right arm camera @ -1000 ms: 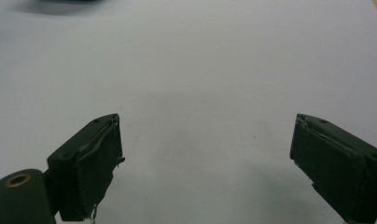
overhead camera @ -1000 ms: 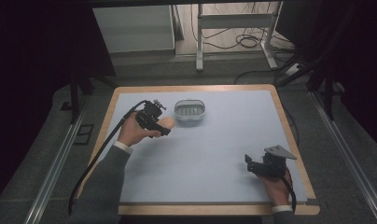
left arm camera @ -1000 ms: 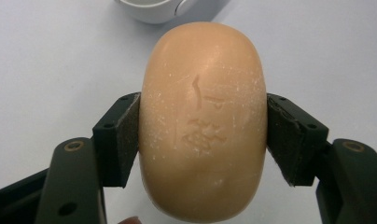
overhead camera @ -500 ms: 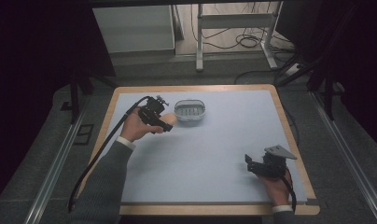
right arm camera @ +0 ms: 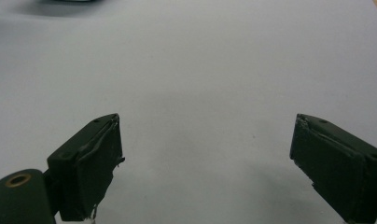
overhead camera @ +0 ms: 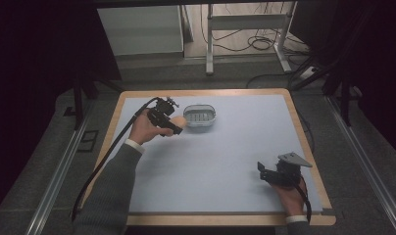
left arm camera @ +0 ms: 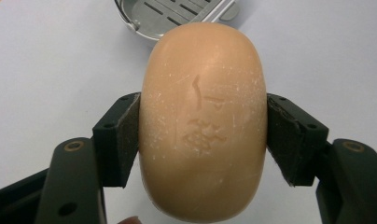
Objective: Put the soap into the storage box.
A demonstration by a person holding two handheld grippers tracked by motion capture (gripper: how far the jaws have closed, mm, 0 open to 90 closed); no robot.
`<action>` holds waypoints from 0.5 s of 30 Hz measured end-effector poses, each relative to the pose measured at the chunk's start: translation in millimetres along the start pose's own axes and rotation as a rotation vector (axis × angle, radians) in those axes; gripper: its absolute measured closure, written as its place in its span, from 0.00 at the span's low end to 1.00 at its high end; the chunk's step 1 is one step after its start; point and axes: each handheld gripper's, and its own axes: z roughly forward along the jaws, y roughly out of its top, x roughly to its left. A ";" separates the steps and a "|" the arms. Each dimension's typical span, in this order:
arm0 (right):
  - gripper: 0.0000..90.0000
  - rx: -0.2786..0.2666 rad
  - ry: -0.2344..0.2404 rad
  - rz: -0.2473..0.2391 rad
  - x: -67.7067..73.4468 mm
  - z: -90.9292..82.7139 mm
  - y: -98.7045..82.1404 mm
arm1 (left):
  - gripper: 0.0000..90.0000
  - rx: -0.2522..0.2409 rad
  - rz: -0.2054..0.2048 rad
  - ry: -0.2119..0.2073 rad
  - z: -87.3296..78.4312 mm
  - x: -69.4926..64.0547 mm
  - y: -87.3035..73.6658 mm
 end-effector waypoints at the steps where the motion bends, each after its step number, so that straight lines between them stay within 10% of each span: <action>1: 0.10 0.000 0.000 0.000 0.0 0.0 0.0 | 0.36 0.000 0.000 0.000 0.0 0.0 0.0; 15: 0.10 -0.001 0.004 0.004 -0.3 0.0 0.0 | 0.36 0.002 0.001 -0.013 10.3 3.4 13.8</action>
